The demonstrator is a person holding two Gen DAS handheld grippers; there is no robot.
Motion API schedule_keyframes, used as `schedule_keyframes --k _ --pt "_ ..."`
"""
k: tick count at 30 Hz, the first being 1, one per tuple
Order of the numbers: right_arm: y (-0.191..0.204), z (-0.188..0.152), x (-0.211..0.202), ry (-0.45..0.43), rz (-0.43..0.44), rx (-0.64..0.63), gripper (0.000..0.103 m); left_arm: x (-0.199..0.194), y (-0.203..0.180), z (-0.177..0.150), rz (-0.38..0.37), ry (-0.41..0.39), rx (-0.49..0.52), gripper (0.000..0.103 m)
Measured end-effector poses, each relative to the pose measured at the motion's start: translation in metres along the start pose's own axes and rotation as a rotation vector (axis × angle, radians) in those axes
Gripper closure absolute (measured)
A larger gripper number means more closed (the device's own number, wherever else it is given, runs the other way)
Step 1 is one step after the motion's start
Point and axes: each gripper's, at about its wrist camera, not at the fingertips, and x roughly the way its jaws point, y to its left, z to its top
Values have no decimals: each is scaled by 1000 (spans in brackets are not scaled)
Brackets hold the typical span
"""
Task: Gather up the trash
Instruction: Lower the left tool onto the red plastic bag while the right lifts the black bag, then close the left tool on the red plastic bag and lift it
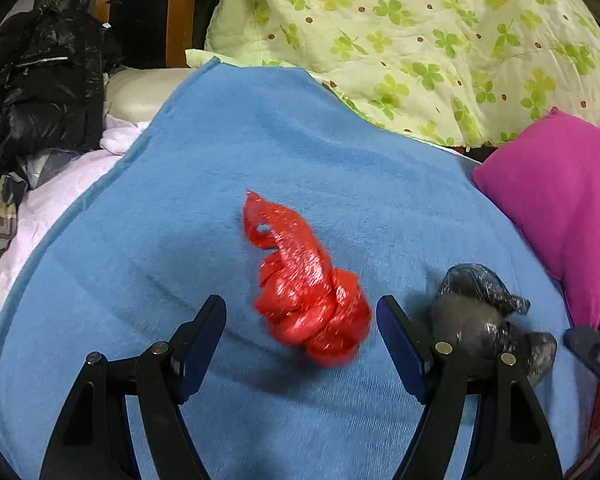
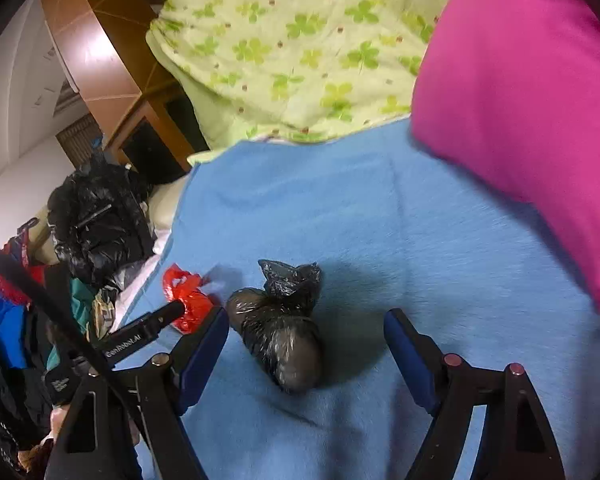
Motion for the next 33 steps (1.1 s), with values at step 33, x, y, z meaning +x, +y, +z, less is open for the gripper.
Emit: schedule_keyframes --k 33 --pt "45 -6 -33 -32 -53 -120 60 -44 -11 -21 3 -40 26 44"
